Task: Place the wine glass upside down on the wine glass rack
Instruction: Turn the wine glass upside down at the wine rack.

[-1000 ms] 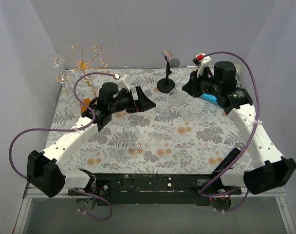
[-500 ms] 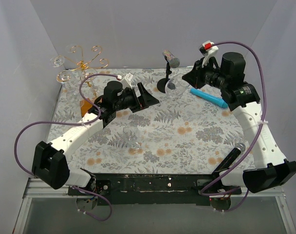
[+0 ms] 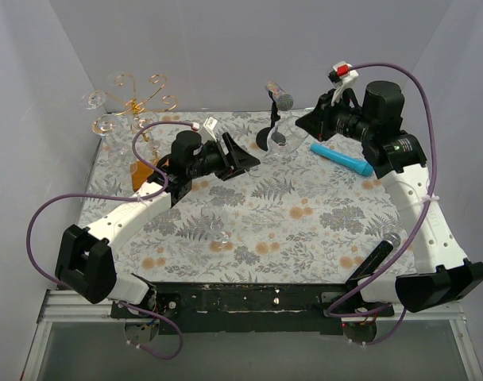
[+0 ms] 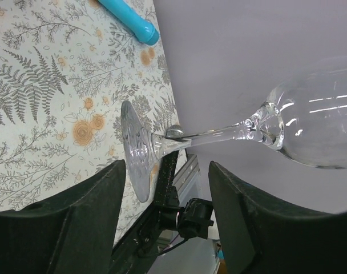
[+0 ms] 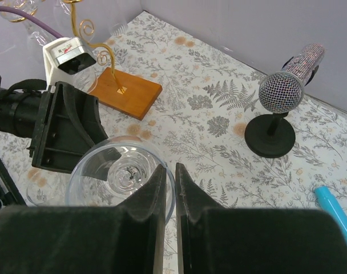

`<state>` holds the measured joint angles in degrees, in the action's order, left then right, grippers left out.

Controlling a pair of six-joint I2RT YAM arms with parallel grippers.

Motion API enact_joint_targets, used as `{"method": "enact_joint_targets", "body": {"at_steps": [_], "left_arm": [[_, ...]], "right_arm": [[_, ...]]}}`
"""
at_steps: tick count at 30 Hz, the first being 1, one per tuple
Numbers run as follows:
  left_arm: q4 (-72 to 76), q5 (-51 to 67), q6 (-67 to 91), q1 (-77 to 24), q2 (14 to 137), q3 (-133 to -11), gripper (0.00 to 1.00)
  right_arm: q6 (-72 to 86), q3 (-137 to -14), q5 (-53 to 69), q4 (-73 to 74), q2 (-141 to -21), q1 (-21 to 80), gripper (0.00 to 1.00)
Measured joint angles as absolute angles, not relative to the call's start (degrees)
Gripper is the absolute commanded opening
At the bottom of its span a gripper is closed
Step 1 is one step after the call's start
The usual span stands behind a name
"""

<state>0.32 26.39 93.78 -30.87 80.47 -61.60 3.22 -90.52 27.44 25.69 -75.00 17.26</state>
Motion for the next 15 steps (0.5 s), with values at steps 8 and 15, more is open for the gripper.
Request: {"method": "enact_joint_targets", "body": {"at_steps": [8, 15], "left_arm": [[1.65, 25.82, 95.81, -30.79, 80.44, -61.21, 0.18], [2.09, 25.89, 97.36, -30.28, 79.99, -60.69, 0.00]], "right_arm": [[4.58, -90.87, 29.10, 25.06, -74.89, 16.45, 0.01], [4.56, -90.87, 29.82, 24.21, -74.24, 15.81, 0.03]]}}
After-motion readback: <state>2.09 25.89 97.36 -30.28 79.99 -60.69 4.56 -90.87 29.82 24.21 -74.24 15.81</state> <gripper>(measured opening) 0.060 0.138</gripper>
